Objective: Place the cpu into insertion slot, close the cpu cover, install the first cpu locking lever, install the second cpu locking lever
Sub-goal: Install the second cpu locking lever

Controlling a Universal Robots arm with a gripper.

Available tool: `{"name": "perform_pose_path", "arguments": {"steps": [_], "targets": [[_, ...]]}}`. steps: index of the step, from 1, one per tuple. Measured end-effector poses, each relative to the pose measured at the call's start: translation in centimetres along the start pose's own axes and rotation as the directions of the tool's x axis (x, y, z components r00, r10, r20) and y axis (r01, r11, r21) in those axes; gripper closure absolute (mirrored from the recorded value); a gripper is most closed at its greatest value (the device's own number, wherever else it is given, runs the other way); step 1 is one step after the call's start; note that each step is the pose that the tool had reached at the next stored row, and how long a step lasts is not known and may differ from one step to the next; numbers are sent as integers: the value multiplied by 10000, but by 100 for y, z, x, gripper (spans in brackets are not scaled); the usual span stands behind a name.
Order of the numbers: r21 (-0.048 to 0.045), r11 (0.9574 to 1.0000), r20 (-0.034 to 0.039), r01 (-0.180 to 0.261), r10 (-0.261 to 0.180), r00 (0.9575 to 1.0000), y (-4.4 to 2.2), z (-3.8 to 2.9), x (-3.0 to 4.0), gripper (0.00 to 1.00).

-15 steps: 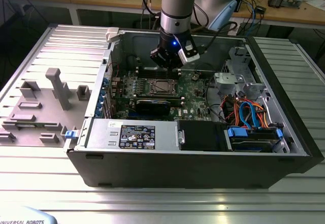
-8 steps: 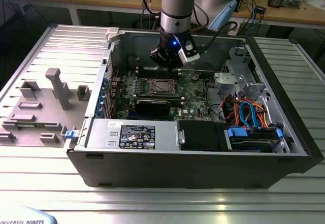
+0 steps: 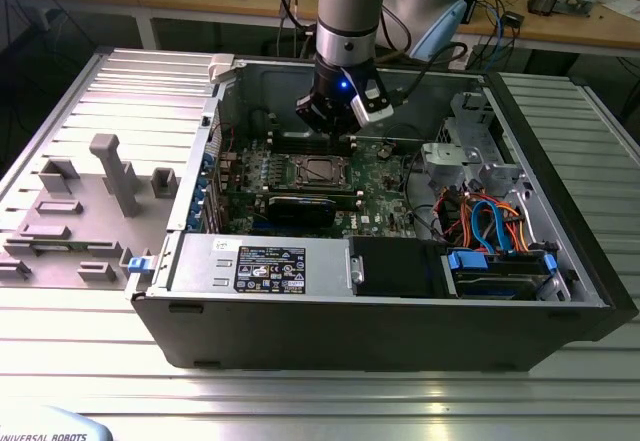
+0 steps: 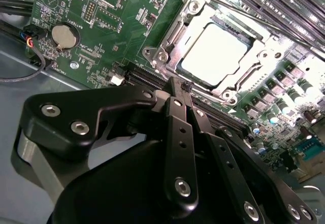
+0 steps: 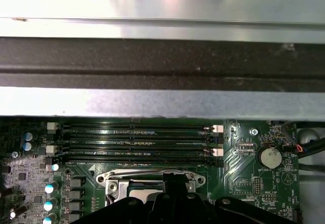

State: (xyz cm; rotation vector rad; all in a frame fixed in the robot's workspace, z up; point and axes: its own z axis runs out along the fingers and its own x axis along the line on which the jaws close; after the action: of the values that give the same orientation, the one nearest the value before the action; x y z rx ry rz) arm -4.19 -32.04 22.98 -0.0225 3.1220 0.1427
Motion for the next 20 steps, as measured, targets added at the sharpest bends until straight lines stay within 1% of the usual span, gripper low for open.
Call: {"name": "perform_pose_path", "arguments": {"steps": [6,12,17,20], "targets": [[-5,10000,2,0,0,10000,7,-66,-1,89],[-4,10000,2,1,-1,10000,-28,-68,-1,89],[-4,10000,2,0,0,10000,-34,-66,-1,89],[-2,10000,1,1,-1,10000,-49,-65,-1,89]]}}
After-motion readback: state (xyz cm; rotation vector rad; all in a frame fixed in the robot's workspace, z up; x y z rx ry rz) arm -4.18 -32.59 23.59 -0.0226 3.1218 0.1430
